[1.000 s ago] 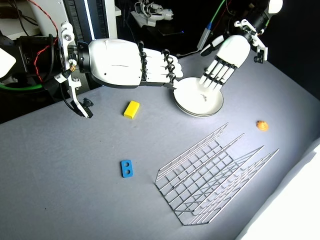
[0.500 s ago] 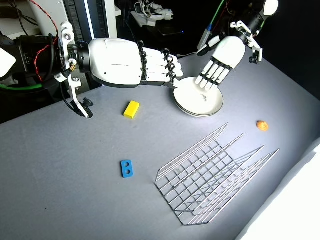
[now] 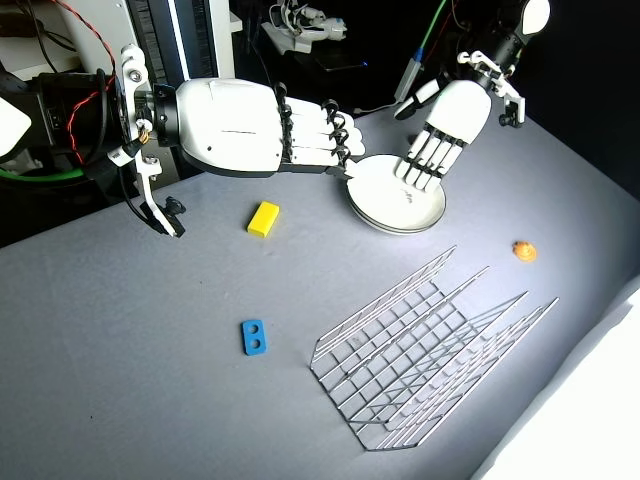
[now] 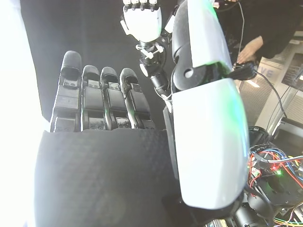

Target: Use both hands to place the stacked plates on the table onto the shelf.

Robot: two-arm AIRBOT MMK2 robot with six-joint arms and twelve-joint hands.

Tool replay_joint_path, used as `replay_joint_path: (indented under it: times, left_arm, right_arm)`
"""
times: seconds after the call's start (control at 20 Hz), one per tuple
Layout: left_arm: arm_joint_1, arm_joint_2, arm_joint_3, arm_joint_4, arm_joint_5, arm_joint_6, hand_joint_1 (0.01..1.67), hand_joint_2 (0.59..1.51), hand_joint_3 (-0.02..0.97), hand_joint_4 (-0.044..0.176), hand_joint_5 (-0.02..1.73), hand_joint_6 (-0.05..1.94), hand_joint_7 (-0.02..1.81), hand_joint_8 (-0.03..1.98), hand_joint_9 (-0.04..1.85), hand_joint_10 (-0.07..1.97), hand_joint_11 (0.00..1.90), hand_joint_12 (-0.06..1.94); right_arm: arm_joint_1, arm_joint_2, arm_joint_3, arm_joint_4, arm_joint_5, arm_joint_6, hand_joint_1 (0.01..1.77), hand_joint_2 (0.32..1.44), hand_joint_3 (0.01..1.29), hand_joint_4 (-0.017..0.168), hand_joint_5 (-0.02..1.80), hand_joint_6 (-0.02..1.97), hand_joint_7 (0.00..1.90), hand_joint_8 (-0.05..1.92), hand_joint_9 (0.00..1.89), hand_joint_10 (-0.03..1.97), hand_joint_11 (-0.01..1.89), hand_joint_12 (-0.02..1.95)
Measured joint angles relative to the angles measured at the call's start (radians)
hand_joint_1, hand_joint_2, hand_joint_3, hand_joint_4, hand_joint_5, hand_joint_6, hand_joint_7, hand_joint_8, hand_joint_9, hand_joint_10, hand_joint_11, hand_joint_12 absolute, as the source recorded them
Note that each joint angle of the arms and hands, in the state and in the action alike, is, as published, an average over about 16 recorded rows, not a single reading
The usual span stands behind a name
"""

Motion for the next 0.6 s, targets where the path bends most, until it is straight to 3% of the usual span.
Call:
replay_joint_path:
  times: [0.6]
  left_arm:
    - [0.045,0.004,-0.121,-0.093,0.061,-0.001,0.02,1.083,0.017,-0.009,0.00,-0.02,0.00,-0.02,0.00,0.00,0.02,0.01]
  right_arm:
    - [-0.008,-0.025,0.002,-0.004,-0.024,-0.043,1.22,0.97,0.02,0.004,0.09,0.02,0.02,0.01,0.02,0.01,0.01,0.40]
